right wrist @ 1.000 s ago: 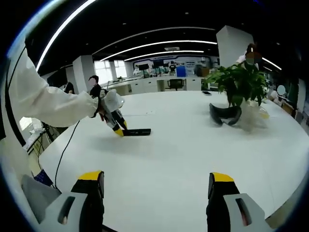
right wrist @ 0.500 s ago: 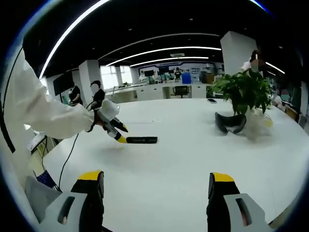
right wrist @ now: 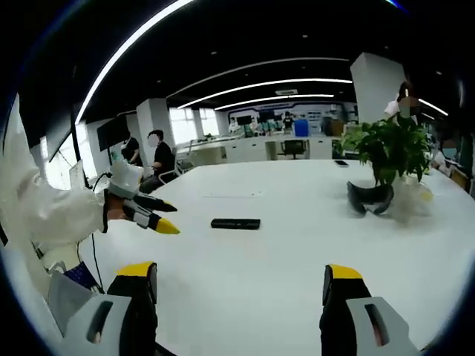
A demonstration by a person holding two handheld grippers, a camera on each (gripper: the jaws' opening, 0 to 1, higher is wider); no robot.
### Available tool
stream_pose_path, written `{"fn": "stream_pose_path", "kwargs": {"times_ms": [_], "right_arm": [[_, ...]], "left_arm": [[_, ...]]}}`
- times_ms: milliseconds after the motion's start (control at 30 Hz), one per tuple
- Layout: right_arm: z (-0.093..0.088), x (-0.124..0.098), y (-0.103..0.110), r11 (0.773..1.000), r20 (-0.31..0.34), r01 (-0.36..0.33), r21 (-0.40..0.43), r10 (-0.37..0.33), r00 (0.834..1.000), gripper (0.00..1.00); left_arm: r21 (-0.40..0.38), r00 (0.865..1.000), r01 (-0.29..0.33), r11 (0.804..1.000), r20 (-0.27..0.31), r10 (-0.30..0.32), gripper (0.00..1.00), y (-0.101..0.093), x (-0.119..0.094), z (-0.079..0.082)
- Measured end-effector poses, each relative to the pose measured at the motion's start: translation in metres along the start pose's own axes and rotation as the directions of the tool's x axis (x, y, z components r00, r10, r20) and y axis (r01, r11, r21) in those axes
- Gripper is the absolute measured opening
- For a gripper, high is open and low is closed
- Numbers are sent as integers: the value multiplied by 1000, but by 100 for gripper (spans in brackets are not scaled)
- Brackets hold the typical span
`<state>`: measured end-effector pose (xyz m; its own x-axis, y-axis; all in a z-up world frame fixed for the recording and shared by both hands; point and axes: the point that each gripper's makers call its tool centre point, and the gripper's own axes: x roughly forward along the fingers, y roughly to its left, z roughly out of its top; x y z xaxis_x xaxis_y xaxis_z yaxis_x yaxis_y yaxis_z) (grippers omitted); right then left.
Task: Press the specified remote control buttons in sequence, fully releasing each button before pressing the next.
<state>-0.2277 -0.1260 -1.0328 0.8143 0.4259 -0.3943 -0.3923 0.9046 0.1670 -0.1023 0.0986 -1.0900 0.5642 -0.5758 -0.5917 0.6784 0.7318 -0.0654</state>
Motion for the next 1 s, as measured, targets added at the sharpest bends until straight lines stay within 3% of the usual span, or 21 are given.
{"fn": "stream_pose_path", "kwargs": {"times_ms": [267, 333, 500, 833, 1000], "right_arm": [[-4, -8, -1, 1000, 12, -14, 21, 14, 1000, 96], [-4, -10, 0, 1000, 17, -15, 15, 15, 1000, 97], [-6, -13, 3, 1000, 25, -20, -5, 20, 999, 97], [-18, -19, 17, 996, 6, -42, -73, 42, 999, 97], [-17, -21, 19, 996, 8, -47, -74, 48, 999, 97]], "left_arm": [[-26, 991, -87, 996, 95, 89, 90, -17, -50, 1], [-33, 980, -130, 991, 149, 133, 91, -20, -62, 4], [-86, 967, -151, 985, 193, 165, 96, -41, -85, -5], [-74, 955, -187, 980, 222, 199, 99, -75, -117, -30], [-87, 952, -190, 978, 226, 205, 99, -81, -129, -41]]}}
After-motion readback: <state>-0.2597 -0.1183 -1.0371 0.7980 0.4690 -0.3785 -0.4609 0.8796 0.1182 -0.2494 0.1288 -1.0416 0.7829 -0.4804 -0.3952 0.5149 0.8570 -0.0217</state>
